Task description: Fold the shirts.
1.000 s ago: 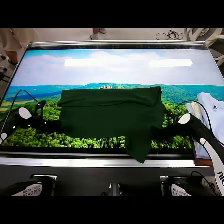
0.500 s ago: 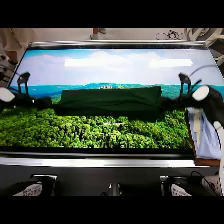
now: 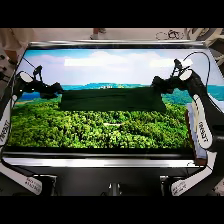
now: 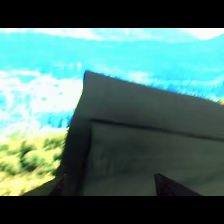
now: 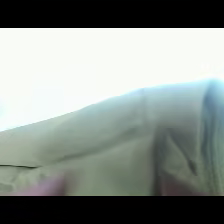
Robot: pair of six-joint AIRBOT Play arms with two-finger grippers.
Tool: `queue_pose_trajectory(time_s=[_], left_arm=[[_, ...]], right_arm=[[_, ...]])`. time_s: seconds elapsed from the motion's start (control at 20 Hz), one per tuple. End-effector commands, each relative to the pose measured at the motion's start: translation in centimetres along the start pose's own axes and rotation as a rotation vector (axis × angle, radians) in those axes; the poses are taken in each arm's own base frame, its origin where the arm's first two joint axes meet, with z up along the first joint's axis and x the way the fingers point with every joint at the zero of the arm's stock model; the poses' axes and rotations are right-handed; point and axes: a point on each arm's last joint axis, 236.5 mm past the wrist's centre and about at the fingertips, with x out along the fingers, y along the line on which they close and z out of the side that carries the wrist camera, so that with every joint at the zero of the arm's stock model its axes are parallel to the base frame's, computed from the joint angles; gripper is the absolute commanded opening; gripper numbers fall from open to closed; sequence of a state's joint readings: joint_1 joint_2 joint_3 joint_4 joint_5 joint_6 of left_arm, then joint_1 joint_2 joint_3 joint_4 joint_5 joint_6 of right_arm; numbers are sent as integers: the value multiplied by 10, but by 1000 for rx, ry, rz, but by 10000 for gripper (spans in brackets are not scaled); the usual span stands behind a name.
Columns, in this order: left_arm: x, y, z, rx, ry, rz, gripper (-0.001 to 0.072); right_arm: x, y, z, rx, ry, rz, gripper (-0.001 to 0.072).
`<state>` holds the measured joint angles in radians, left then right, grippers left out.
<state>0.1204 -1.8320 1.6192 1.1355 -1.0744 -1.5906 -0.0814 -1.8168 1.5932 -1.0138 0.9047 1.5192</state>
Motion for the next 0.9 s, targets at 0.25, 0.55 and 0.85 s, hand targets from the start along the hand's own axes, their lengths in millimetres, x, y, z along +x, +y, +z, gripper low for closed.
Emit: queue_pose_trajectory(time_s=[0.25, 0.55, 0.85], left_arm=[[-78, -45, 28, 104, -78, -86, 656], [-132, -97, 18, 206, -155, -126, 655], [-118, -140, -17, 309, -85, -158, 236]], right_arm=[[-19, -92, -65, 93, 348, -97, 718], [29, -34, -83, 143, 385, 69, 717], [29, 28, -88, 162, 391, 186, 22]])
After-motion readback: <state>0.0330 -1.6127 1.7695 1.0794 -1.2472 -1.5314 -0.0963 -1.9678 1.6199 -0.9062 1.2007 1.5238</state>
